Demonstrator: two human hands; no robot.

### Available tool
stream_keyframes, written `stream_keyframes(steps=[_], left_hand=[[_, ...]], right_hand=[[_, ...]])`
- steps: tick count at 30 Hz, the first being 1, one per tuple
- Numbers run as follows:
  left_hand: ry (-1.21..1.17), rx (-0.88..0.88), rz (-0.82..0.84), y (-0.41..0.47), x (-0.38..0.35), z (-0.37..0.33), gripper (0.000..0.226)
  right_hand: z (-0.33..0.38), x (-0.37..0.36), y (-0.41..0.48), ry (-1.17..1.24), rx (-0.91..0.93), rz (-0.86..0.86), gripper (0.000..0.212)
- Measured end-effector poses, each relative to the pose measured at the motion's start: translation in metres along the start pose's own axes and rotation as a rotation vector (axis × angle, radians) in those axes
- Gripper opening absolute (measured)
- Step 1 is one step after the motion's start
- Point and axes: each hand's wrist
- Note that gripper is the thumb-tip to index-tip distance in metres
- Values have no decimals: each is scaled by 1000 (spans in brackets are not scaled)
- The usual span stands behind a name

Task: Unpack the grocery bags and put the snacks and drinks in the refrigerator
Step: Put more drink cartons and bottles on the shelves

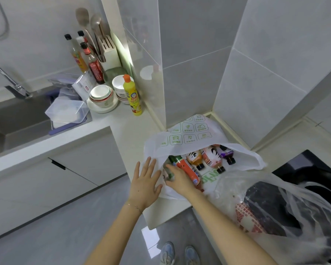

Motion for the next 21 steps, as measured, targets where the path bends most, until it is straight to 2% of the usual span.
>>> stream_keyframes(steps=[3,8,10,15,18,21], left_hand=[[-22,3,-10,-2,1,2,43],[16,6,-44,-3,-2,8,31],[15,17,-22,-2,-4,9,37],[-7,53,19,-4,-9,12,42],[-6,74,63,-5,-16,14,42],[-66,117,75,-1,-18,9,40]], right_hand=[[1,-10,4,26,-16,34,42],[-2,-27,5,42,-97,-57,34],[-3,-34,3,37,-152,-82,25],[-1,-39,2,-68,-203,-224,31],[-2,-31,1,-27,-245,-307,35],[0,-17,-1,22,-212,-396,35]])
Point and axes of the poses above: each hand's wrist, its own y-axis towards the middle knuckle, its own x-axis out of the back of the hand, z = x × y, and after that the axes turned 14 degrees about -z, right-handed
